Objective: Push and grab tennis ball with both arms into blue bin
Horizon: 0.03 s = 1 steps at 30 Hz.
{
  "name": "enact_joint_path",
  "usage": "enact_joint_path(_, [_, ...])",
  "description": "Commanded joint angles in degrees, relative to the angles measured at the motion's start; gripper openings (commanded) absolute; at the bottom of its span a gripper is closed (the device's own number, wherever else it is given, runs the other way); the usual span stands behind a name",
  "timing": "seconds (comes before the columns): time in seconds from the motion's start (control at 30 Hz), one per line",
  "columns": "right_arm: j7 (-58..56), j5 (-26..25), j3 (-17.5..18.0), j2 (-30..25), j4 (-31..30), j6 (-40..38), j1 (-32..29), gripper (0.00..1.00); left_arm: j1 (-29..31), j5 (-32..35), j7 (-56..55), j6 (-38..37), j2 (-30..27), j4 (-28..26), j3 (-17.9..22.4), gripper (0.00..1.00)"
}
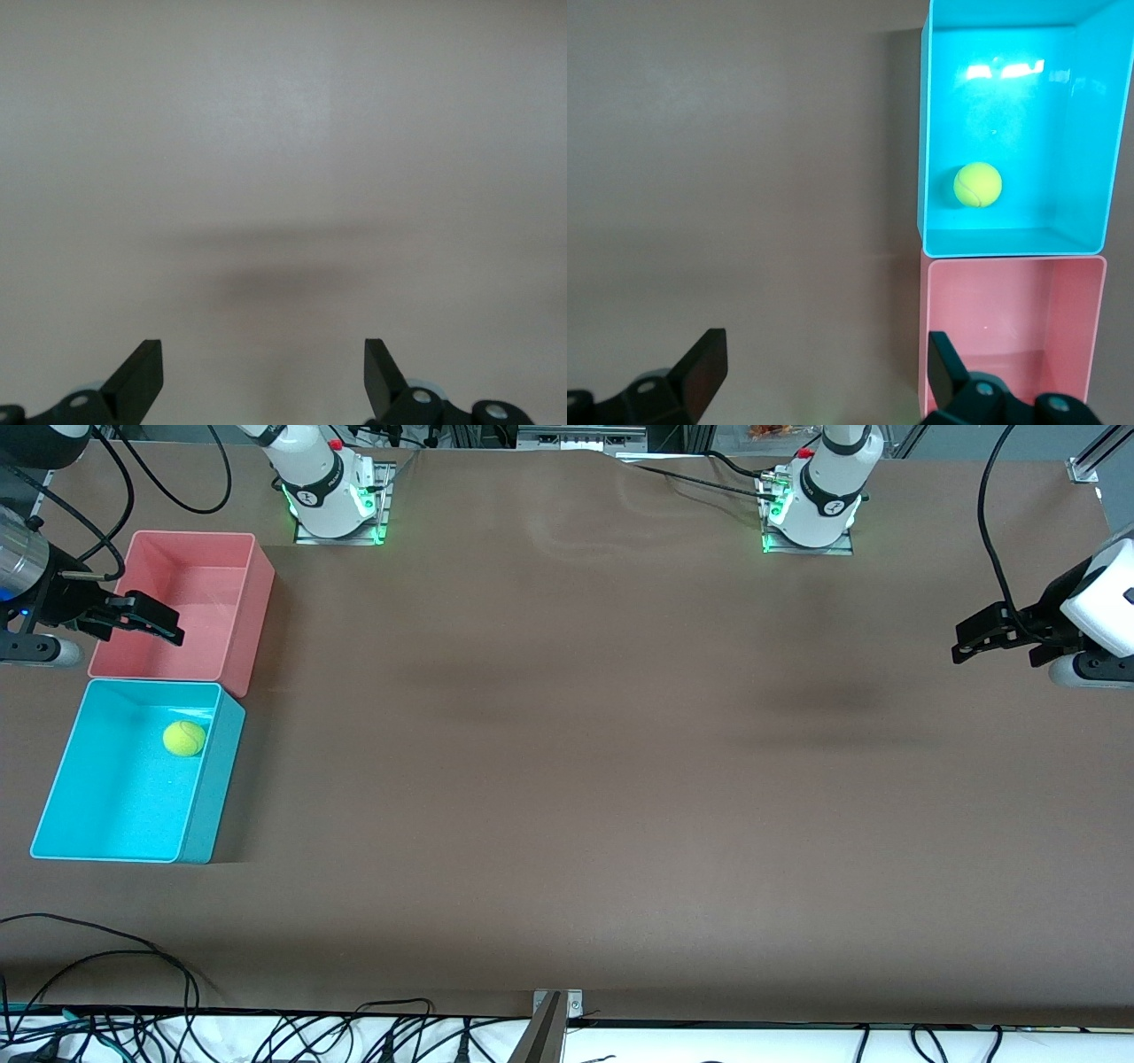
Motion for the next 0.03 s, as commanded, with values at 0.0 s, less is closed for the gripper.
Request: enact_joint_path(0.0, [0.1, -0.55, 0.92, 0.69, 1.63, -0.34, -0.18, 1.0, 0.21, -0.8, 1.06, -0.09, 0.36, 0.76, 0.11, 1.0])
